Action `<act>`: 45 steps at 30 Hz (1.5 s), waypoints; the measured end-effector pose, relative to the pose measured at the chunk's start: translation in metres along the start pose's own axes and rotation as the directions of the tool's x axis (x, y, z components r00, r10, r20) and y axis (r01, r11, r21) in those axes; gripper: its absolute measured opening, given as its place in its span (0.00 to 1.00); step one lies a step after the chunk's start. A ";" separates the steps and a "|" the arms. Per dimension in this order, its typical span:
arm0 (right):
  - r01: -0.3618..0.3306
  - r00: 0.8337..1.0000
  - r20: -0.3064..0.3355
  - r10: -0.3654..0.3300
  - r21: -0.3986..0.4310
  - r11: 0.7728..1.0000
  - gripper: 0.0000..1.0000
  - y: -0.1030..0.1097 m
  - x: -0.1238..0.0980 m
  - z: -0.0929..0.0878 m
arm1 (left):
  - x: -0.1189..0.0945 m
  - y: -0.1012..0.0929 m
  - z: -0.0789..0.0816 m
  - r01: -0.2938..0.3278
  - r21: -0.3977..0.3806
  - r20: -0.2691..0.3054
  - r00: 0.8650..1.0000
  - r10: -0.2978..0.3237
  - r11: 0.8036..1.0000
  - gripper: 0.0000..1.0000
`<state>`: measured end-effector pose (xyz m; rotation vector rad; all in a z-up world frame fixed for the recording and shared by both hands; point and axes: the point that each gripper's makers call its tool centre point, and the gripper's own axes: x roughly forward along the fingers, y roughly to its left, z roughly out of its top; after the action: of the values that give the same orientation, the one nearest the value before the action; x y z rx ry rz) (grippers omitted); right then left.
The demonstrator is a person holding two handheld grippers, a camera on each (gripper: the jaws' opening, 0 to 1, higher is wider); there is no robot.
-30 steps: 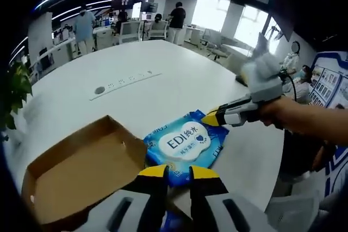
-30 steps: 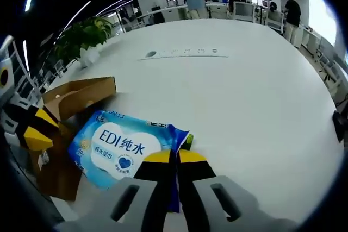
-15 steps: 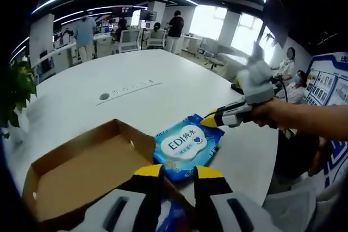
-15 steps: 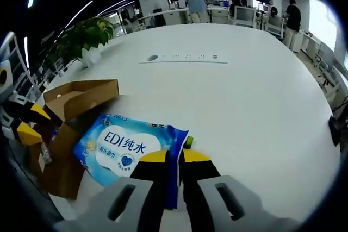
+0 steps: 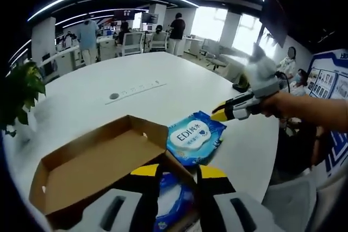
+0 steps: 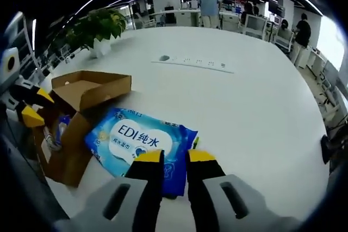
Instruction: Operate the shoe box by opening the lid, removing the specified soft item, and placing it in the target area until the item is outside and the box remains undamaged.
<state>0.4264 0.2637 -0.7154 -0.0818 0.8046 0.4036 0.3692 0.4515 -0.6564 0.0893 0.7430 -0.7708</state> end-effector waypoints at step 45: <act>-0.316 0.947 -0.080 0.311 -0.398 0.861 0.19 0.151 -0.031 0.032 | -0.025 0.029 -0.074 0.147 0.268 -0.223 0.971 -0.087 0.952 0.29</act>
<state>0.3713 0.4000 -0.6586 -0.3456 0.7377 0.8809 0.3339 0.5120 -0.7009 0.3933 0.8385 -0.9897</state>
